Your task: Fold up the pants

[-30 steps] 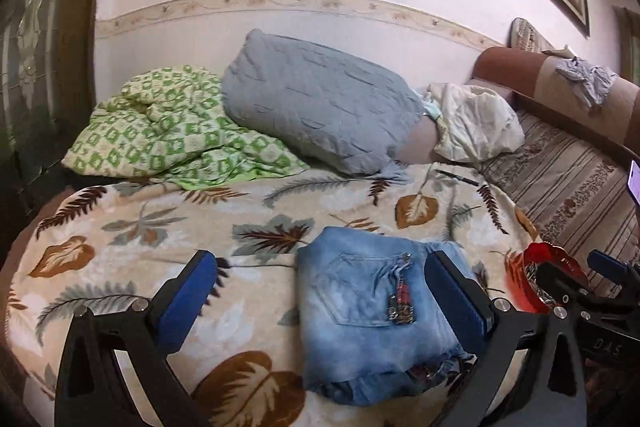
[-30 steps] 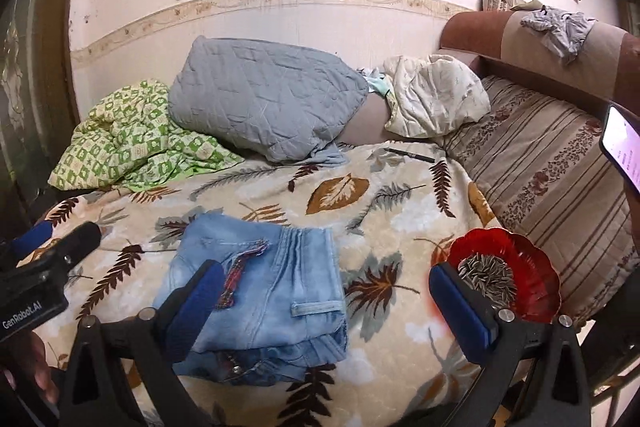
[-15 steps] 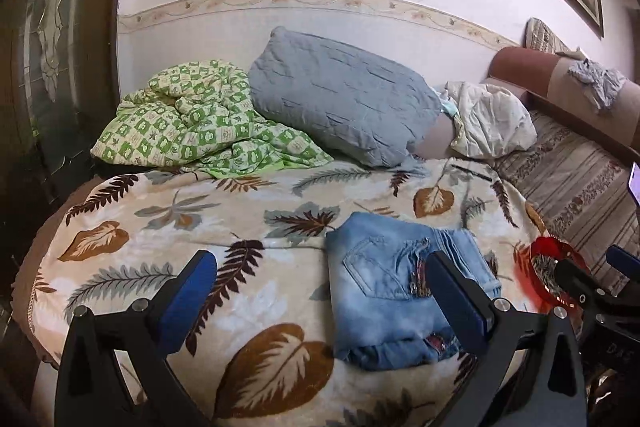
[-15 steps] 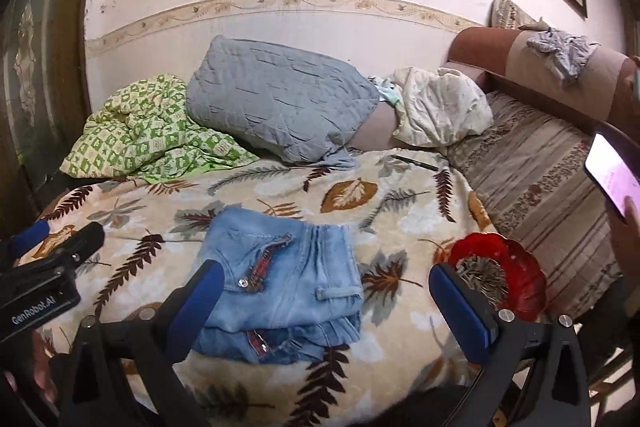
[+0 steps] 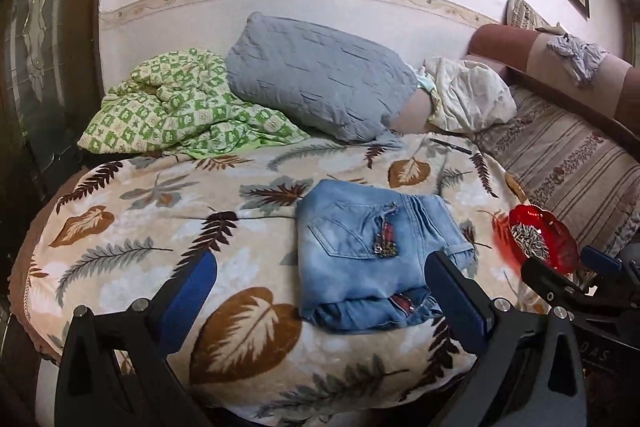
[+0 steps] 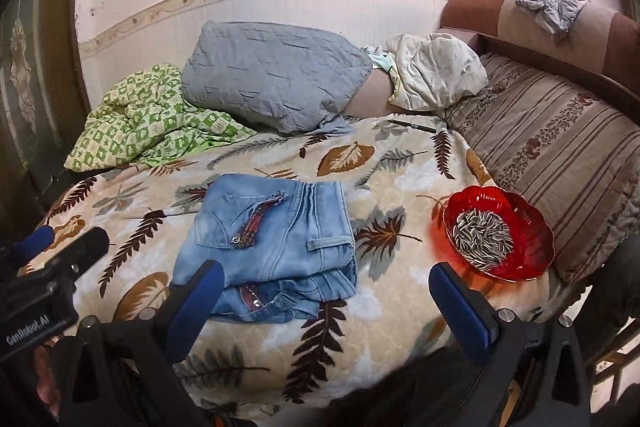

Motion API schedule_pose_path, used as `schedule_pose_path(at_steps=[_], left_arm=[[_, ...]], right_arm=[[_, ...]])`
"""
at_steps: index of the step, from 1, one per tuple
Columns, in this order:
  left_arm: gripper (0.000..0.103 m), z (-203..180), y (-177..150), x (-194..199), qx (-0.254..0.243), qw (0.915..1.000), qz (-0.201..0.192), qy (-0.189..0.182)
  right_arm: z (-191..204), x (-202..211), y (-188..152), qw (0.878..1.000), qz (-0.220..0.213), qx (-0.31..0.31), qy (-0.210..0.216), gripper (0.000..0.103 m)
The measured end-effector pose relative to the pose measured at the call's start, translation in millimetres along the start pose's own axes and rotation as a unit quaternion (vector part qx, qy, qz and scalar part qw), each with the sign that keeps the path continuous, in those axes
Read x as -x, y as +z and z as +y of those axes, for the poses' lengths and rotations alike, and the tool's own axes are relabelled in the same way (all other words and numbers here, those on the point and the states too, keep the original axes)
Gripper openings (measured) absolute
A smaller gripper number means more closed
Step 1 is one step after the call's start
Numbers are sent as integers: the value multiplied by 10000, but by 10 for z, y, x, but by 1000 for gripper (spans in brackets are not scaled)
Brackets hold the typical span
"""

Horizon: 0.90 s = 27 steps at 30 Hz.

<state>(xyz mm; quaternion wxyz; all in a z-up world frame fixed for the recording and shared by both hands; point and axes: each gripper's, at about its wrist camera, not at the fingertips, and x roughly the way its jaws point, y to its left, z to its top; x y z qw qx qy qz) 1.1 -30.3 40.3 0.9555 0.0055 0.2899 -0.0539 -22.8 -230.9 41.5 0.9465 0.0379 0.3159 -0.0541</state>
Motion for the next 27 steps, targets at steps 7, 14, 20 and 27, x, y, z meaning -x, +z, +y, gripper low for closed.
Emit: schedule_pose_path(at_steps=[7,14,20,27], left_arm=[[103,-53,-1,-3,11,10000,45,-7],[103,-88,-13,0,-22,10000,57,70],[103,-116,-10,7,-39,9999,55,115],[103,-114,-4,6,-86,9999,70,80]], right_arm=[[-41,19,5,10000,-52,38,-10,103],[-74,8,0,10000,-36,-15,-42,103],[-56,12,6,10000,-50,61,-47,103],[-41,-2,1,9999,-16,112,19,103]])
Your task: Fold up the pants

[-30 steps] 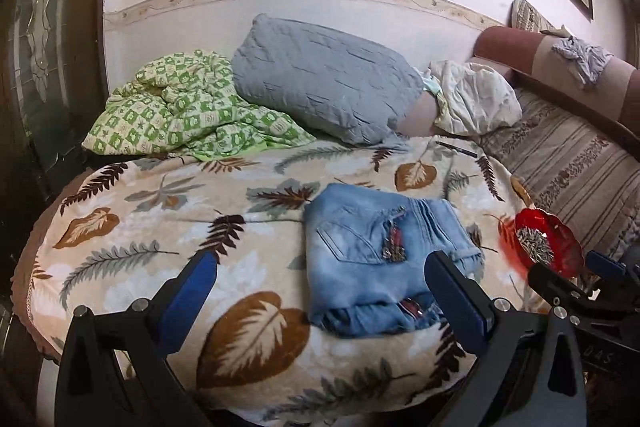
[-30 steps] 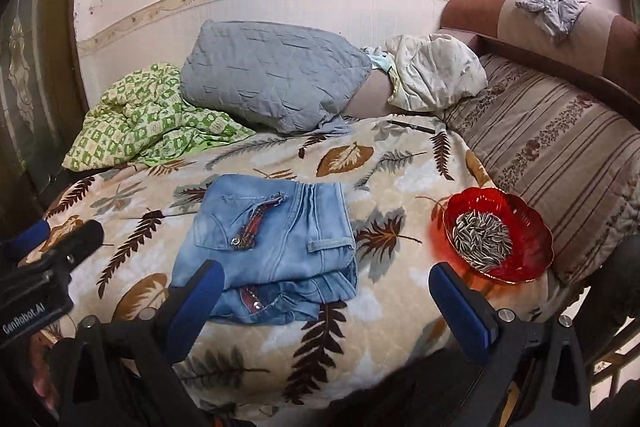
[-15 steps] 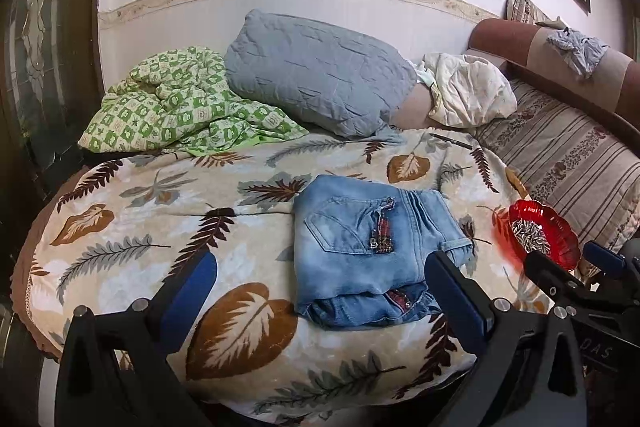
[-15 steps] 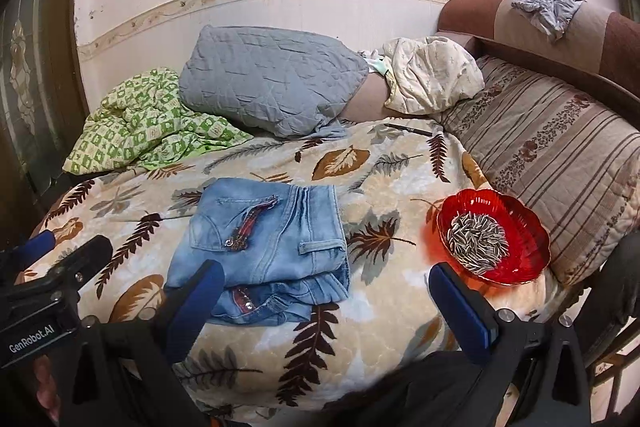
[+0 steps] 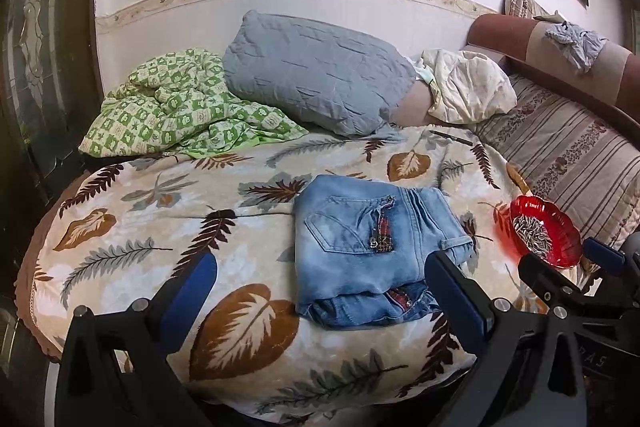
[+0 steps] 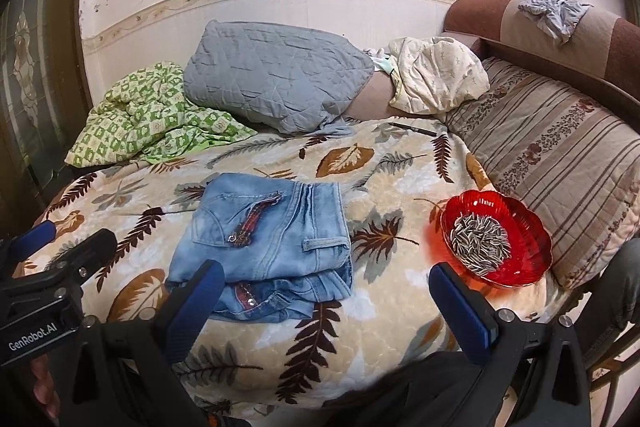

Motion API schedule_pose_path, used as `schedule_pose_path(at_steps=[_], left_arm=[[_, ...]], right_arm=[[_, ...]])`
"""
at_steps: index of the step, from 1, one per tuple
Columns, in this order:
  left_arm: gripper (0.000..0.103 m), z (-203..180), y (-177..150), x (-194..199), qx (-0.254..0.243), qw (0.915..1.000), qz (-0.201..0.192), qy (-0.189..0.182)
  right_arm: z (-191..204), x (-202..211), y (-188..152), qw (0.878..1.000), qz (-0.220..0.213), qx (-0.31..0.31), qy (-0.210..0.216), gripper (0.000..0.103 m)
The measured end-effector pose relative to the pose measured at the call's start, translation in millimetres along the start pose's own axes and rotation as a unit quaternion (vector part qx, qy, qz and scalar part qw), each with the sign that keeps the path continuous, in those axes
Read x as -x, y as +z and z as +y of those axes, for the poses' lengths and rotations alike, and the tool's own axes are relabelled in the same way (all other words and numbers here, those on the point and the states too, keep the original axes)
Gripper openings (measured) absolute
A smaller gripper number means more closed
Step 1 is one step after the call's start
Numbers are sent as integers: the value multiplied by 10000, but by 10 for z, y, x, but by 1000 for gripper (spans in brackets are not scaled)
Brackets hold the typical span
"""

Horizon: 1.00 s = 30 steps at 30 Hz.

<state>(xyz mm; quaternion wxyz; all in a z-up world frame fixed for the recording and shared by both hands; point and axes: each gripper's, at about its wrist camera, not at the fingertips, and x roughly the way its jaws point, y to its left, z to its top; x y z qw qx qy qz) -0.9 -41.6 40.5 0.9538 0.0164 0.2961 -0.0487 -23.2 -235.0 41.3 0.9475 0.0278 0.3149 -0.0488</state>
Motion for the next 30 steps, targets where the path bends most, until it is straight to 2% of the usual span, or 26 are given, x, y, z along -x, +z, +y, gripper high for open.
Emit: schedule_pose_path(at_steps=[30], left_arm=[[103,30,14,3,-86,9999,-34,-71]], right_arm=[[-4,-14,-18,10000,35,-66,-25,103]])
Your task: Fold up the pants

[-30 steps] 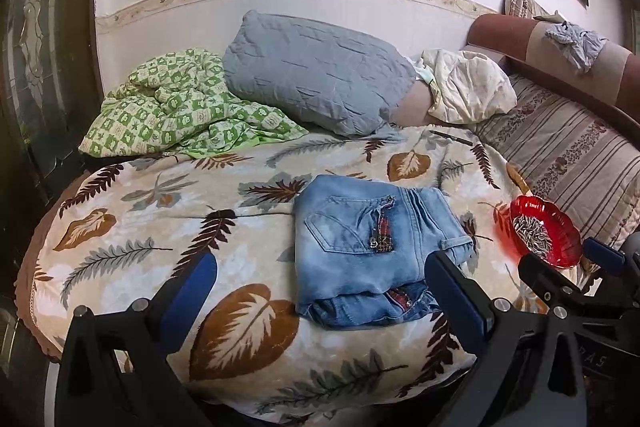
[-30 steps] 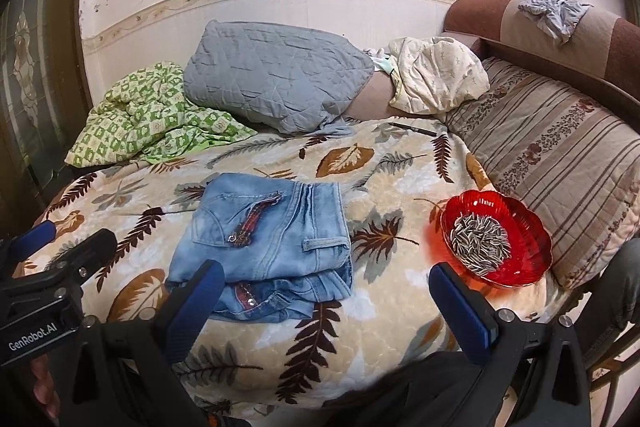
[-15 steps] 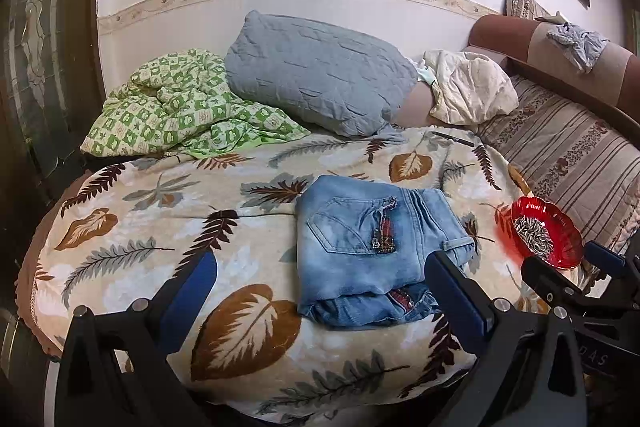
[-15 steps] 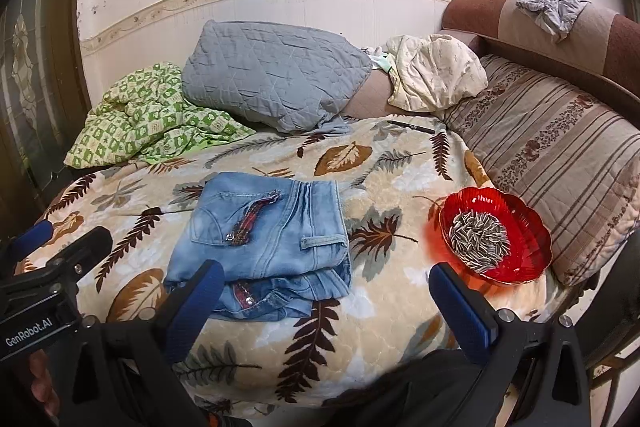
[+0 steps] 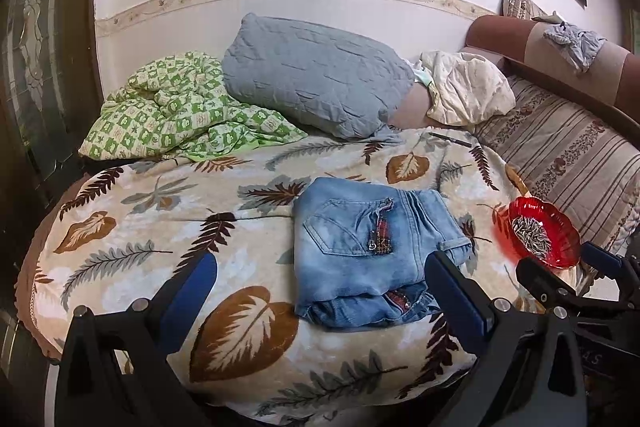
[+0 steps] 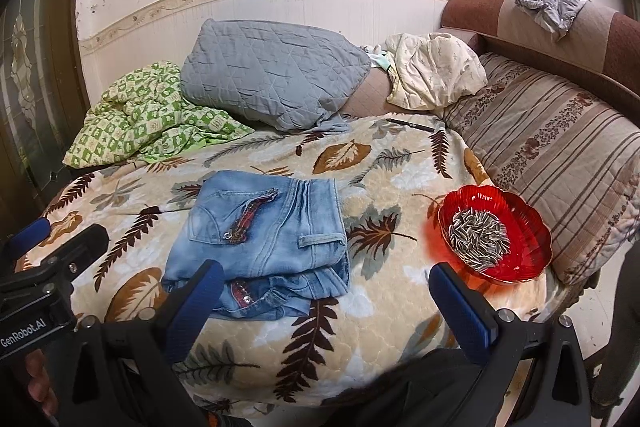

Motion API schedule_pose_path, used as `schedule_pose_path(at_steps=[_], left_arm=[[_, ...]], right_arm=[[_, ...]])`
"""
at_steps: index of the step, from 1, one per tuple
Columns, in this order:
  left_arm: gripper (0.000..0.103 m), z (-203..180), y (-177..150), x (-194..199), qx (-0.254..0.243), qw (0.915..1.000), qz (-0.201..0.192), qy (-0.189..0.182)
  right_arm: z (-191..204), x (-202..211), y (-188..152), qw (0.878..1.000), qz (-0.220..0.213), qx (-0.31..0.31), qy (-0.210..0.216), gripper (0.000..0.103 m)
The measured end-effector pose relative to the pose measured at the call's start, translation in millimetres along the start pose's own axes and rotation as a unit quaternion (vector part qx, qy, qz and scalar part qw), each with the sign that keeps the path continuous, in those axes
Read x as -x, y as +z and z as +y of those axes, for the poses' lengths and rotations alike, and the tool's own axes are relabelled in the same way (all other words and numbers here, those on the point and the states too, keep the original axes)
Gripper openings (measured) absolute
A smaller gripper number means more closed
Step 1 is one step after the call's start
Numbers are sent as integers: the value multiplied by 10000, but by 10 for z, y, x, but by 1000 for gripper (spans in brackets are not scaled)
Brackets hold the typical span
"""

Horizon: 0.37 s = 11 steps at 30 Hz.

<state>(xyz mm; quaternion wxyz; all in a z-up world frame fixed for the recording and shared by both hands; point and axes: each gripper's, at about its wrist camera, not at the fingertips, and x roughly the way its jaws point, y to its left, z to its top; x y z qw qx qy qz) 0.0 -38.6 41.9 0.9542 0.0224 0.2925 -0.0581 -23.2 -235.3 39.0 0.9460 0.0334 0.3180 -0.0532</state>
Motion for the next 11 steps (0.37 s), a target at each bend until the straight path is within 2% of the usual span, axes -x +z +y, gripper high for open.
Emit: schedule_pose_path(at_steps=[6,11], left_arm=[[103,0,-3,-23,0,10000,19,20],[103,14,-7,-42,-28,9999,6,-112]], right_arm=[[-27,-23,-35,10000,18,-6,-2,103],[-32,-72,-50,10000,58,-7,1,103]])
